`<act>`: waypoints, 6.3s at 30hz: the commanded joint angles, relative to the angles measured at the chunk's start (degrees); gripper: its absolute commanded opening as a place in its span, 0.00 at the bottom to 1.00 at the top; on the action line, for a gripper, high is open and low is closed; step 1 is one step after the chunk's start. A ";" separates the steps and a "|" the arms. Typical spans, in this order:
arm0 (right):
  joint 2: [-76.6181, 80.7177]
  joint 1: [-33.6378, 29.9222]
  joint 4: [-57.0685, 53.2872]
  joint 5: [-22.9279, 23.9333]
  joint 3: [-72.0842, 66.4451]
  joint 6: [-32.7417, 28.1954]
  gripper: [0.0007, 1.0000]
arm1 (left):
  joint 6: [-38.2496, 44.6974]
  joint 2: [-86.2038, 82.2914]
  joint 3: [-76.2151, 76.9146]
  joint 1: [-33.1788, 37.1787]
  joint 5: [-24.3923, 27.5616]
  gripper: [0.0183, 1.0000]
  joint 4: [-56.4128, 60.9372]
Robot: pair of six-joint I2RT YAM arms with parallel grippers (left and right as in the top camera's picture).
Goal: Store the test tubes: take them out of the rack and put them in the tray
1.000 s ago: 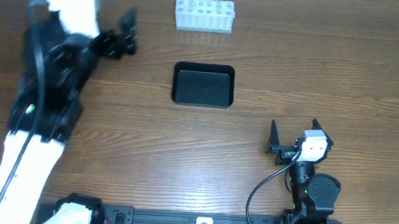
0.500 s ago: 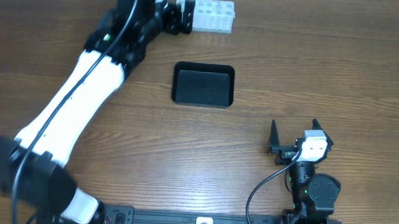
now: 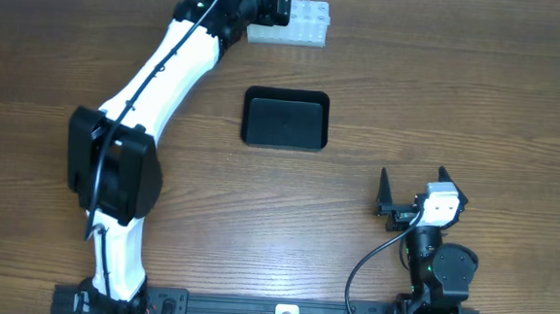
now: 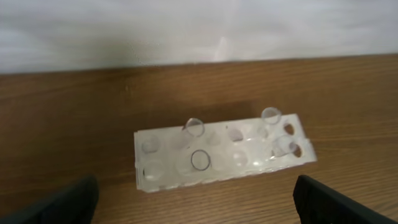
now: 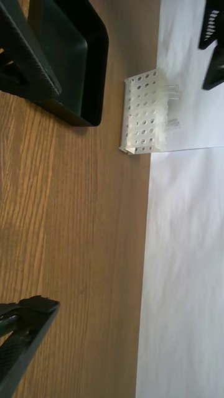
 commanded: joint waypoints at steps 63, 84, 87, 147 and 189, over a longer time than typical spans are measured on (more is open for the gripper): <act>-0.57 -0.33 -0.13 -0.85 -0.42 0.20 0.99 | 4.02 15.47 11.41 -0.76 -0.52 0.58 0.20; -0.57 -0.33 -0.13 -0.85 -0.42 0.20 0.99 | 3.82 15.45 11.82 -0.79 -0.50 0.15 -0.02; -0.57 -0.33 -0.13 -0.85 -0.42 0.20 0.99 | 3.82 15.43 12.39 -0.81 -0.52 0.11 -0.17; -0.57 -0.33 -0.13 -0.85 -0.42 0.20 0.99 | -6.80 -1.27 13.86 -4.31 8.33 0.02 -50.62; -0.57 -0.33 -0.15 -0.85 -0.42 0.20 0.99 | -7.17 16.70 13.86 -4.13 12.46 0.02 -49.13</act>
